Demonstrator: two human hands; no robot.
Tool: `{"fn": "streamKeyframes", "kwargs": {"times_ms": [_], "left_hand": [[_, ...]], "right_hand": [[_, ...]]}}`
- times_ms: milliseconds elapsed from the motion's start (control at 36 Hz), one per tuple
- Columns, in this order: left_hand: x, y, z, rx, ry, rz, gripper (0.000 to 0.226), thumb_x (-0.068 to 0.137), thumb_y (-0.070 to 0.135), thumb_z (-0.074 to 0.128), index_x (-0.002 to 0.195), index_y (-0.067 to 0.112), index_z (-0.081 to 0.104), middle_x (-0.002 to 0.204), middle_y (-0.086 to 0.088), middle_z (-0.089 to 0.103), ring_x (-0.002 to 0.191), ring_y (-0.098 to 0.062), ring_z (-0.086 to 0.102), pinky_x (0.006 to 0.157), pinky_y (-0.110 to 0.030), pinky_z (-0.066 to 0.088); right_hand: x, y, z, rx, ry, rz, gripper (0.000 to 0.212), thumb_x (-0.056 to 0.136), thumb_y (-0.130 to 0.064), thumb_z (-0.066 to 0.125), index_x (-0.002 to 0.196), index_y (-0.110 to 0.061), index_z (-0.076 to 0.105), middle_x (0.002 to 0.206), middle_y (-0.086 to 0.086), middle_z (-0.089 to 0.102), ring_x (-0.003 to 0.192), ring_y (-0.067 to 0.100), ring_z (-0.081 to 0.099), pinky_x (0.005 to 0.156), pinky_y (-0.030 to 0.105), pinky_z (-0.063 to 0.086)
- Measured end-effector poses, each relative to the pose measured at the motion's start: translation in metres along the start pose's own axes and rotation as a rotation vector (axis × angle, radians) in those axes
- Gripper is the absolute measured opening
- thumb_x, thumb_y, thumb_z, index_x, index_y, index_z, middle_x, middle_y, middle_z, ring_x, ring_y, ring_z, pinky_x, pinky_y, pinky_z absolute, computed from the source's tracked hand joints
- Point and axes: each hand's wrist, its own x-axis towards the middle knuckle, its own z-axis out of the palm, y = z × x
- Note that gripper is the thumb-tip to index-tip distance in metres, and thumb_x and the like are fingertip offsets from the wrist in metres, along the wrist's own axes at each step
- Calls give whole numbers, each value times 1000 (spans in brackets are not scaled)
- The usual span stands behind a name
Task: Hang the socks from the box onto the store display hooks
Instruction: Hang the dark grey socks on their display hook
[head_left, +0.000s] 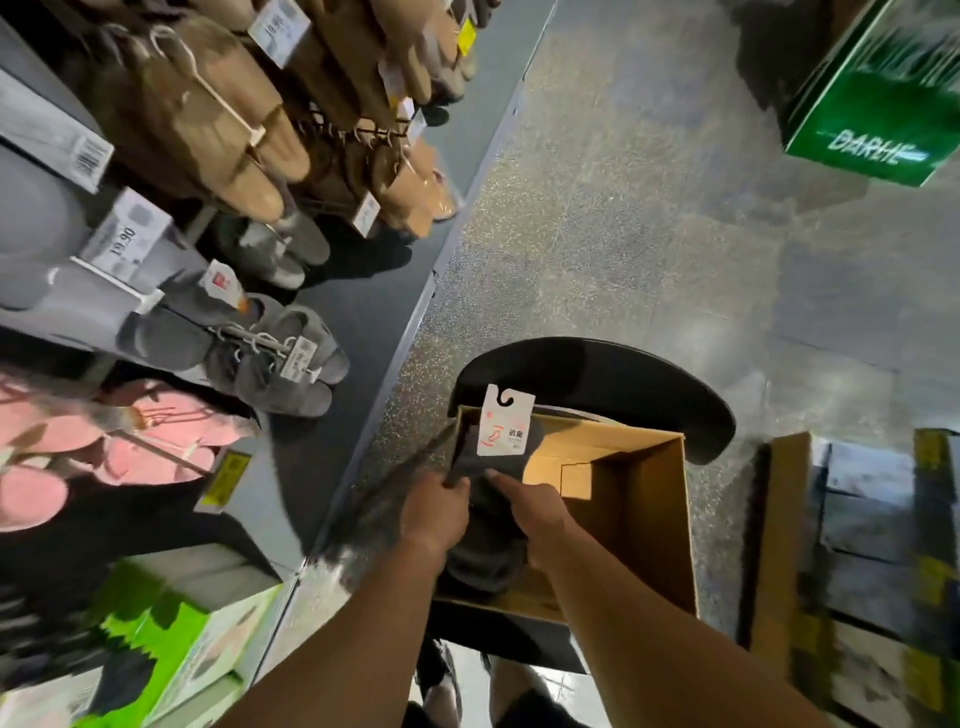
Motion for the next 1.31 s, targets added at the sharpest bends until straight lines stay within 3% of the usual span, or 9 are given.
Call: {"fn": "streamKeyframes", "kwargs": {"times_ms": [333,389,528,694,889,972,1028,1139,1306], "left_hand": [[8,0,1,-313,-92,-108,11,81,14,68,83,8,77,83,-15,76,78,-33,74,71,-45,63],[10,3,-1,-395,-137,-133,15,82,15,68,89,7,78,87,-18,76,80,-34,75,68,-42,62],[12,13,-9,-566,-297,-197,41,79,45,76,106,14,79,101,-13,78,96,-35,74,93,-53,58],[6,21,-15,-665,-492,-213,31,93,32,69,116,13,75,110,-16,76,95,-34,74,87,-47,59],[-12,15,-28,-642,-423,-28,24,99,15,61,119,10,71,104,-13,77,88,-28,75,71,-35,60],[-22,15,-37,-695,-399,67,27,98,15,61,124,11,70,107,-11,77,97,-28,75,86,-43,59],[-32,17,-46,-712,-400,132,29,98,18,61,126,16,70,115,-10,75,108,-30,72,100,-50,53],[-64,24,-73,-810,-376,250,32,100,20,55,128,15,68,121,-10,73,113,-28,70,104,-46,51],[-111,11,-131,-845,-164,405,33,91,34,67,122,24,72,117,-3,75,111,-23,71,100,-43,52]], "right_hand": [[-3,-10,3,83,29,9,41,79,-24,81,110,-9,57,102,13,68,93,31,66,88,46,56],[-8,-14,0,112,1,4,37,81,-21,78,108,-10,56,102,16,68,92,33,67,88,47,57],[-37,-23,-8,206,-94,-15,29,82,-17,76,103,-10,57,101,21,70,91,39,69,84,49,59],[-64,-17,-10,218,-190,-97,13,89,-10,65,101,-6,63,97,23,72,87,38,70,73,43,60],[-72,-13,0,-31,-49,-333,69,70,-19,80,130,-15,44,114,8,66,103,27,65,95,48,54],[-95,-18,9,53,-102,-425,48,86,-18,72,125,-20,43,117,9,65,104,28,66,95,46,54],[-110,-20,19,81,-127,-501,37,91,-34,68,122,-20,52,116,6,70,105,25,68,98,45,53],[-131,-19,39,-87,-24,-647,84,70,-78,62,134,-27,45,122,-5,67,112,18,65,102,45,51],[-186,-25,83,-290,-60,-832,34,97,-49,53,123,-29,45,119,-2,61,104,17,61,91,34,51]]}}
